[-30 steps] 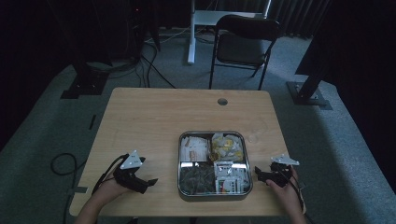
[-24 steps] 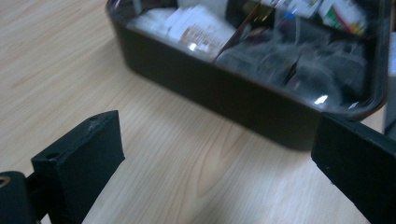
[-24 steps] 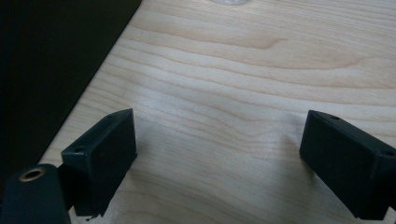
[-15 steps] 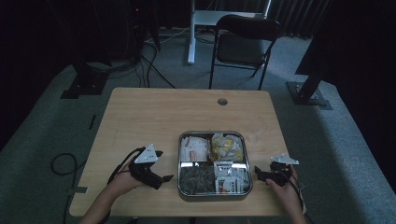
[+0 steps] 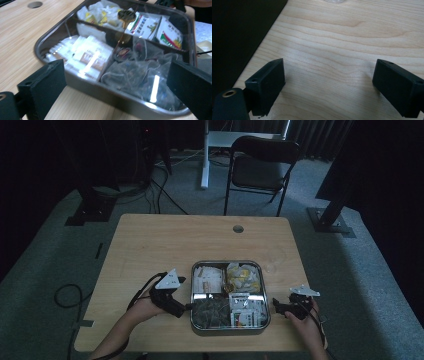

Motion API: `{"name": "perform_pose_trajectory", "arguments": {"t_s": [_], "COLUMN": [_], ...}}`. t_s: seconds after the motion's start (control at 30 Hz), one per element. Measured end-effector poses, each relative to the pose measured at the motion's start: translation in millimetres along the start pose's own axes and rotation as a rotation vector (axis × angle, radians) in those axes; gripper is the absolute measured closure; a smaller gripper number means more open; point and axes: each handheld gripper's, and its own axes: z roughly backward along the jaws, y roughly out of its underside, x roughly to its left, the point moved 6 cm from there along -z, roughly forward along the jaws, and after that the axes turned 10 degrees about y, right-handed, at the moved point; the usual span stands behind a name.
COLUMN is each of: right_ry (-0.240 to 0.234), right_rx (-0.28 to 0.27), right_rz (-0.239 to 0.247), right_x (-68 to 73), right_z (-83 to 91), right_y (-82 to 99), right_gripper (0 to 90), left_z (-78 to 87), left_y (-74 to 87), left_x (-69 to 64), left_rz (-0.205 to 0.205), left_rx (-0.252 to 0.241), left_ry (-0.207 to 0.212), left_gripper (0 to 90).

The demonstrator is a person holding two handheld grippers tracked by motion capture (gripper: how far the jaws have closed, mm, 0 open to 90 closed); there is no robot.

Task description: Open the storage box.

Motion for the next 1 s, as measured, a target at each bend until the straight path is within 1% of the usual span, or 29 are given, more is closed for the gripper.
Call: {"name": "perform_pose_trajectory", "arguments": {"t_s": [0.07, 0.1, 0.23, 0.4, 0.47, 0.53, 0.6, 0.63, 0.73, 0.93, 0.97, 1.0], "right_ry": [0.000, 0.000, 0.000, 0.000, 0.000, 0.000, 0.000, 0.000, 0.000, 0.000, -0.002, -0.003], "right_rx": [0.000, 0.000, 0.000, -0.001, -0.001, -0.001, -0.001, -0.001, 0.000, 0.000, 0.000, 0.000], "right_rz": [0.000, 0.000, 0.000, 0.000, 0.000, 0.000, 0.000, -0.001, 0.000, 0.000, 0.001, 0.004], "right_x": [0.0, 0.0, 0.0, 0.0, 0.0, 0.1, 0.1, 0.1, 0.1, 0.0, -0.1, -0.3], "right_z": [0.0, 0.0, 0.0, 0.0, 0.0, 0.0, 0.0, 0.0, 0.0, 0.0, -0.1, -0.4], "right_y": [0.1, 0.1, 0.0, 0.1, 0.1, 0.1, 0.1, 0.1, 0.0, -0.1, -0.3, -0.4], "right_gripper": [10.2, 10.2, 10.2, 10.2, 10.2, 10.2, 10.2, 10.2, 10.2, 10.2, 10.2, 10.2], "left_z": [-7.2, -7.2, -17.3, -26.8, -30.0, -34.3, -36.0, -38.8, -42.1, -50.6, -52.4, -55.2], "left_y": [-5.5, -5.5, -13.7, -22.0, -24.9, -28.2, -28.6, -29.3, -30.5, -33.6, -33.9, -34.1], "left_x": [-1.1, -1.1, -1.2, -0.4, 0.2, -2.1, -2.6, -4.1, -5.1, -2.8, -2.3, -1.1], "left_rz": [-0.008, -0.008, -0.027, -0.035, -0.040, -0.042, -0.047, -0.051, -0.051, -0.052, -0.049, -0.048], "left_rx": [0.002, 0.002, 0.009, 0.010, 0.003, -0.011, -0.006, -0.008, -0.009, 0.000, 0.004, 0.014], "left_ry": [0.009, 0.009, 0.020, 0.036, 0.030, 0.053, 0.052, 0.059, 0.061, 0.061, 0.068, 0.066], "left_gripper": [4.2, 4.2, 4.2, 4.3, 4.2, 4.2, 4.2, 4.3, 4.3, 4.3, 4.3, 4.3]}}
